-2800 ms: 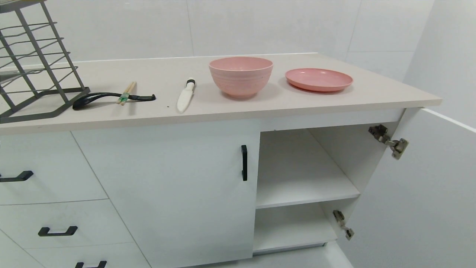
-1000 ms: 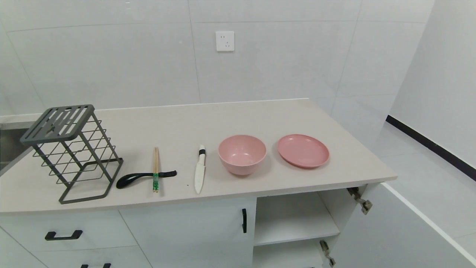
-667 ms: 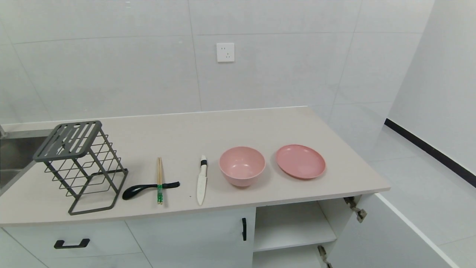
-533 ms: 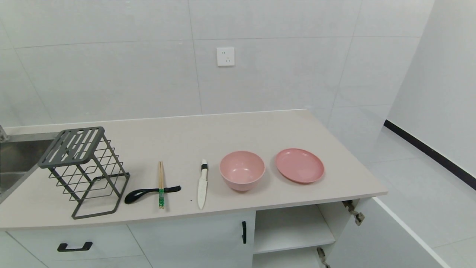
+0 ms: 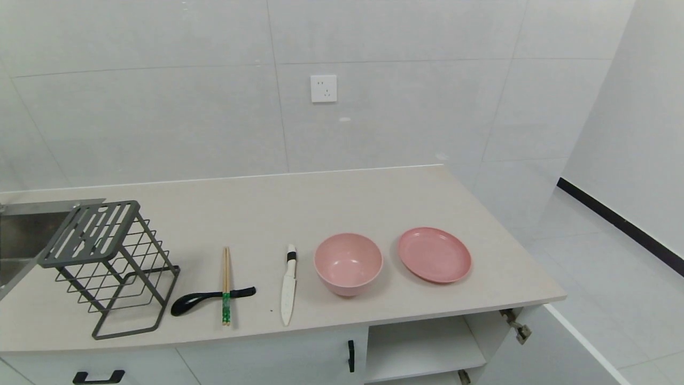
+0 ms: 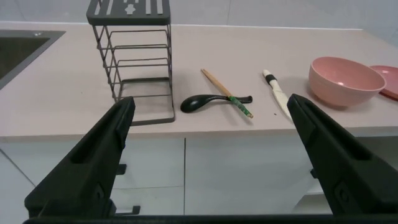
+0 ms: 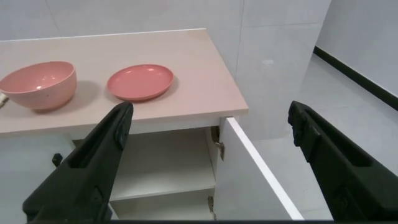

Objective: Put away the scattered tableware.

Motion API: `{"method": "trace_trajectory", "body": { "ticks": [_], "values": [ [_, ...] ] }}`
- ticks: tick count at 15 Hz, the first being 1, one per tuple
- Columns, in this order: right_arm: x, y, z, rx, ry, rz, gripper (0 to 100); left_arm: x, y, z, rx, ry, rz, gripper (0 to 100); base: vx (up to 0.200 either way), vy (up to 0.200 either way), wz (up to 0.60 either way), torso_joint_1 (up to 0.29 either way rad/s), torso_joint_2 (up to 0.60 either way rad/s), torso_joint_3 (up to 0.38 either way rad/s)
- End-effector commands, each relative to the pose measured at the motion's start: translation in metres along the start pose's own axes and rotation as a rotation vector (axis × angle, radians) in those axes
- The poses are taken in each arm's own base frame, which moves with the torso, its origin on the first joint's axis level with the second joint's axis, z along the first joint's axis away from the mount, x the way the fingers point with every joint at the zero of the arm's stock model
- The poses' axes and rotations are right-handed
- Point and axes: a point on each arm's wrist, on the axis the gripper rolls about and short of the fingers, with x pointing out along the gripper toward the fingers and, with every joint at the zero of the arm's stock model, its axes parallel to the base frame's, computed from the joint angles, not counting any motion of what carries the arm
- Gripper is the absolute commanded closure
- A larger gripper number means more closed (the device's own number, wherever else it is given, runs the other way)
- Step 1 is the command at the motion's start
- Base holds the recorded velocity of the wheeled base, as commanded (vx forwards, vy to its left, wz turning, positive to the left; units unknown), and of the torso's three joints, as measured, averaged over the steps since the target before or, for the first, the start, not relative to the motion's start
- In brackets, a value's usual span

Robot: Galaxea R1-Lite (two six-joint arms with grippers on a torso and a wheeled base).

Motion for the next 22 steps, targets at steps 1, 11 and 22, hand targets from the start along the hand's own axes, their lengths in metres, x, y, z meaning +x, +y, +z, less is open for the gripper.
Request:
{"method": "trace_trajectory", "body": {
  "ticks": [1,11,22],
  "values": [
    [0.000,0.000,0.000,0.000,0.001,0.000,0,0.000,0.000,0.000,0.000,0.001,0.000,0,0.000,0.000,0.00,0.000,0.00,0.000],
    [0.000,0.000,0.000,0.000,0.001,0.000,0,0.000,0.000,0.000,0.001,0.002,0.000,0,0.020,-0.060,0.00,0.001,0.00,0.001],
    [-0.002,0.000,0.021,0.012,-0.198,-0.004,0,0.000,0.000,0.000,0.029,0.004,-0.009,0,0.036,0.000,0.00,0.003,0.00,-0.001]
  ]
}}
